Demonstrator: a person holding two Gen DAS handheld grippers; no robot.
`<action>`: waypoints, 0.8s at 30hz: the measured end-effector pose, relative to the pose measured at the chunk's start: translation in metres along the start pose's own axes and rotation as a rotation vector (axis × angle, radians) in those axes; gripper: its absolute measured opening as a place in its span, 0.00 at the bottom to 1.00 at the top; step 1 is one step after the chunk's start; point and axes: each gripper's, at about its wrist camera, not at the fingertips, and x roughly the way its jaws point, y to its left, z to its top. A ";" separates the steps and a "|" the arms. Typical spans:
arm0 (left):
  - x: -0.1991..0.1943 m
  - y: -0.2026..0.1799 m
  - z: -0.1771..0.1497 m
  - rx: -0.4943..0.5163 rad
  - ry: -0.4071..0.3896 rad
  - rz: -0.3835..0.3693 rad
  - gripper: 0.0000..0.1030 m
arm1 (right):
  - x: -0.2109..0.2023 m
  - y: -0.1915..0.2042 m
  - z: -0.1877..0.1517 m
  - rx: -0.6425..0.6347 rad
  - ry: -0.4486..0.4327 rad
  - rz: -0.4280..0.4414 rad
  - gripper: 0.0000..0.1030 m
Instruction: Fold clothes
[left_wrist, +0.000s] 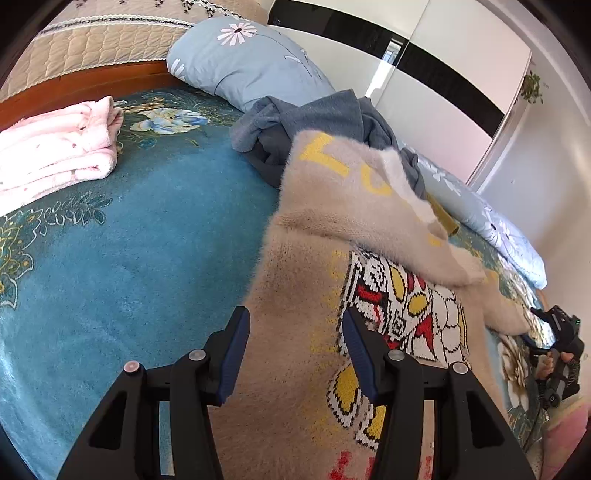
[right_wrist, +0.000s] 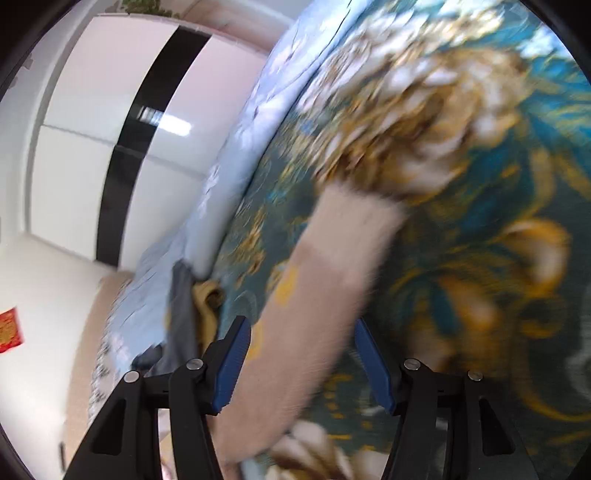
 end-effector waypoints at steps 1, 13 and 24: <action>-0.001 0.000 0.000 -0.003 -0.004 -0.005 0.52 | 0.004 0.001 0.001 -0.009 0.007 0.009 0.57; -0.024 0.037 -0.006 -0.116 -0.111 -0.101 0.52 | -0.008 0.039 -0.017 -0.231 -0.076 -0.005 0.11; -0.031 0.046 -0.006 -0.137 -0.125 -0.137 0.53 | -0.046 0.166 -0.050 -0.441 -0.173 0.087 0.10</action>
